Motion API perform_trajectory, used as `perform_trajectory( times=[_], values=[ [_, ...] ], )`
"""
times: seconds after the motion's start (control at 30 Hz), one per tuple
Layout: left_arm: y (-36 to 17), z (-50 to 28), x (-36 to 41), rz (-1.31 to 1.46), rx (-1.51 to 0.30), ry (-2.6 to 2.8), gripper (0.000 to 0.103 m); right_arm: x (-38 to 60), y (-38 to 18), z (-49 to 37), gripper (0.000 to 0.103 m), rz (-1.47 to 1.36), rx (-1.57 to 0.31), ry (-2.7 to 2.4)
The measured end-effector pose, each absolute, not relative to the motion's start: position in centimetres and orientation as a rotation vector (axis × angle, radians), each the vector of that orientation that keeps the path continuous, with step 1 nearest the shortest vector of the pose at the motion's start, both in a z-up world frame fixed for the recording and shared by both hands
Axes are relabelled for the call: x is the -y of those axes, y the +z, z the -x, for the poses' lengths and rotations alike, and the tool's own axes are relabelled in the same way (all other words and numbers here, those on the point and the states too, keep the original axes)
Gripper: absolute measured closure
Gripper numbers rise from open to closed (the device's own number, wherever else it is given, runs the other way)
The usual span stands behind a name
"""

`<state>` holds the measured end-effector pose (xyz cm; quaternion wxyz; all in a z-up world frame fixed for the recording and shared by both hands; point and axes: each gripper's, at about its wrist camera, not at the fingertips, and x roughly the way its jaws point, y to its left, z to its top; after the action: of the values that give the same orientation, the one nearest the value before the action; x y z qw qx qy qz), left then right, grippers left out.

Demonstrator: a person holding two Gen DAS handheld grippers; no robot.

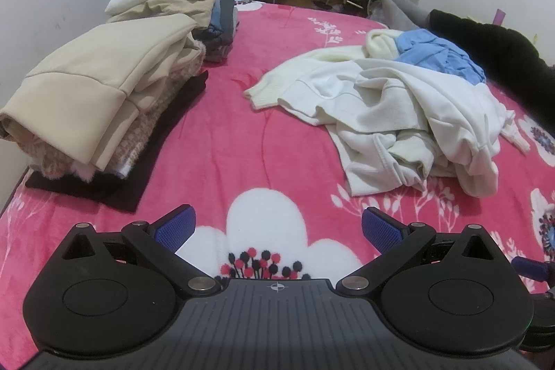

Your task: Fold clothes

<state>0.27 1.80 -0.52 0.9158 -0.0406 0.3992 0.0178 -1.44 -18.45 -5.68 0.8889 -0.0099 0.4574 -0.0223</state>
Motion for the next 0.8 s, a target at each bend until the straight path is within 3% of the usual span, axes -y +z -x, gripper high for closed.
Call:
perform_trajectory(
  times=[0.8],
  values=[
    [-0.45, -0.16, -1.83, 0.072, -0.825, 0.026, 0.0, 18.49, -5.68, 1.51, 0.006, 0.022, -0.951, -0.056]
  ],
)
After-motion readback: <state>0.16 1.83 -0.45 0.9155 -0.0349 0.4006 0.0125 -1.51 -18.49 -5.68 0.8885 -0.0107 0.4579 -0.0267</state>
